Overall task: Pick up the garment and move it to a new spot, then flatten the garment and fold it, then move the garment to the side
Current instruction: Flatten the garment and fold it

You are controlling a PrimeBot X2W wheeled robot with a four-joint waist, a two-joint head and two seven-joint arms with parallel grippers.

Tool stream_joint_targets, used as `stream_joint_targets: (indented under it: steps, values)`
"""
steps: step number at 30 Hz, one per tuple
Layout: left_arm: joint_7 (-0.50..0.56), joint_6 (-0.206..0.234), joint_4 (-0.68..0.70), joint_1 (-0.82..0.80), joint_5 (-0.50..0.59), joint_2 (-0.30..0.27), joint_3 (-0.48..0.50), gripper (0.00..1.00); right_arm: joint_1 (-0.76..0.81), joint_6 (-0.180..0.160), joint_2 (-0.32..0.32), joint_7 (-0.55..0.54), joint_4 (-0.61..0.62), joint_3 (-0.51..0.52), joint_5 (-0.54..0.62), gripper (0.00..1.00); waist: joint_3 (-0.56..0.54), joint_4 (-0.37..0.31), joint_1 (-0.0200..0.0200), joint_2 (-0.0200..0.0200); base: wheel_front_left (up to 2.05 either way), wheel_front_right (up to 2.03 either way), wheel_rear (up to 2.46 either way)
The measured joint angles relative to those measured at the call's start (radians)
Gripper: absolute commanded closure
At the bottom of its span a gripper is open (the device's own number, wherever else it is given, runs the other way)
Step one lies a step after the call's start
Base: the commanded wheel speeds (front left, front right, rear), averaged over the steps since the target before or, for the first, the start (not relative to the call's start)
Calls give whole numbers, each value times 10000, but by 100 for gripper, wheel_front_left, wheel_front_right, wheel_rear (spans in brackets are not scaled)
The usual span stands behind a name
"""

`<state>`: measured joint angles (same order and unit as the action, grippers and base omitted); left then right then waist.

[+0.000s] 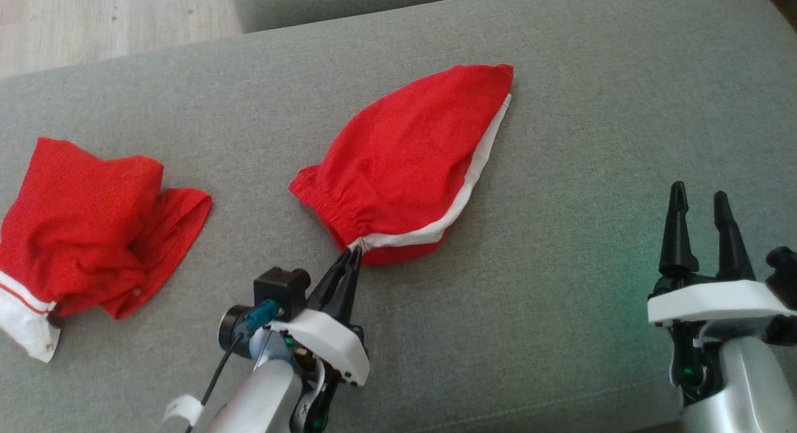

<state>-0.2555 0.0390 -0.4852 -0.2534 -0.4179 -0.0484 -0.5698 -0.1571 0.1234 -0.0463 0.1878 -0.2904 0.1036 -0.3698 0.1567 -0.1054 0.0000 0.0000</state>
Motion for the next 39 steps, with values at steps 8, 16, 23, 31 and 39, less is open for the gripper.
stream_joint_targets:
  steps: [8,16,23,31,39]
  values:
    - [0,-25,420,-236,48,2,4,100,-63,0,2,-192,-148,38,230,0,47,266,0,0,0,0,0]
    - [0,-50,750,-232,320,2,-136,100,-1552,0,-2,-1624,-1133,-155,882,0,255,728,0,0,0,0,0]
    - [0,-52,1058,-540,380,-6,-640,100,-3796,0,-328,-2732,-3421,-4,1166,0,681,1234,0,0,0,0,0]
    - [0,-10,1310,-988,276,0,-1080,100,-5408,0,-759,-2847,-5609,-464,1607,0,1197,1779,0,0,0,0,0]
    - [0,50,1323,-1247,276,4,-1302,100,-6357,0,-1022,-2456,-7030,-1091,1609,0,1531,2045,0,0,0,0,0]
